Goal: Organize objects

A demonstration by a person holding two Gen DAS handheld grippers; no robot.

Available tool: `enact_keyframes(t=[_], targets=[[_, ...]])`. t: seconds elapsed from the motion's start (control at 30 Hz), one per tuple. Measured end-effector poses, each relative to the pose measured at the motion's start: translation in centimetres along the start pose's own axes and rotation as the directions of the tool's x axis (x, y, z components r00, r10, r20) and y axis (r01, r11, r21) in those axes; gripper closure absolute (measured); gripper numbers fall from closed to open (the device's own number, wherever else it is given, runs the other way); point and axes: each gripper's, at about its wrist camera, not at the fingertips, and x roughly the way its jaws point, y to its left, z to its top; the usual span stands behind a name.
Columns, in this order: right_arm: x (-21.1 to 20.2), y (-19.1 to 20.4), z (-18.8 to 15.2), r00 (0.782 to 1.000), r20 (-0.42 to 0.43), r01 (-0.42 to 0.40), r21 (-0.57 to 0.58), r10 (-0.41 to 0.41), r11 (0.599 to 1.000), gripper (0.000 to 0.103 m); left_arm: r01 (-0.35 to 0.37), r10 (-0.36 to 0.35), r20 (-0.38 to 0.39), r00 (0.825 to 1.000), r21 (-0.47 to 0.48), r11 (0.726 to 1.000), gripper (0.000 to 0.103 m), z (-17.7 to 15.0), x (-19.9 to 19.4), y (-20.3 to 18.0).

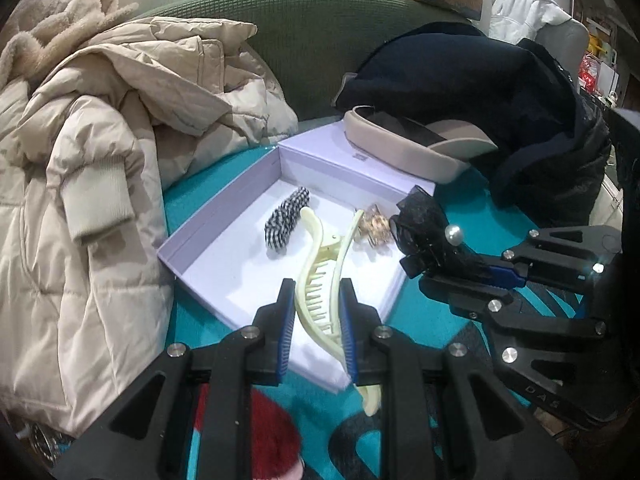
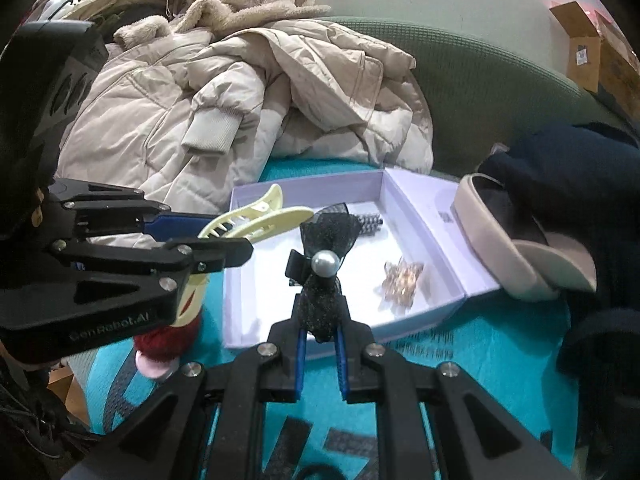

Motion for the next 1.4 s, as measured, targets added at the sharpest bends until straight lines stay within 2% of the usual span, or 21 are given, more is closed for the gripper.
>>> enact_keyframes(t=[0.27, 0.53, 0.63, 1.03, 1.4], targets=[[2.0, -1.9, 1.9, 1.000, 0.004, 0.002, -0.011, -0.002, 1.000, 0.092, -0.004, 0.004, 0.011, 1.000, 0.018, 1.000, 0.083, 2.9, 2.7, 0.1], [4.9, -3.8, 2.7, 0.999, -0.030, -0.015, -0.001, 0.015, 1.000, 0.092, -0.012, 0.012, 0.003, 1.000, 0.029, 0.999, 0.083, 4.7, 5.7, 0.4], [5.8, -4.4, 3.0, 0.999, -0.038, -0.015, 0.001, 0.015, 1.000, 0.092, -0.006, 0.006, -0.013, 1.000, 0.033, 0.999, 0.083, 5.0, 7.0, 0.5], [10.0, -5.3, 3.8, 0.996, -0.077, -0.036, 0.000, 0.036, 0.999, 0.092, -0.072, 0.073, -0.062, 0.995, 0.028, 0.997, 0.083, 5.8, 12.1, 3.0], [12.7, -5.4, 3.4, 0.992, -0.124, -0.026, 0.017, 0.028, 1.000, 0.092, -0.086, 0.089, -0.136, 0.987, 0.029, 0.996, 0.083, 4.9, 15.9, 4.1]])
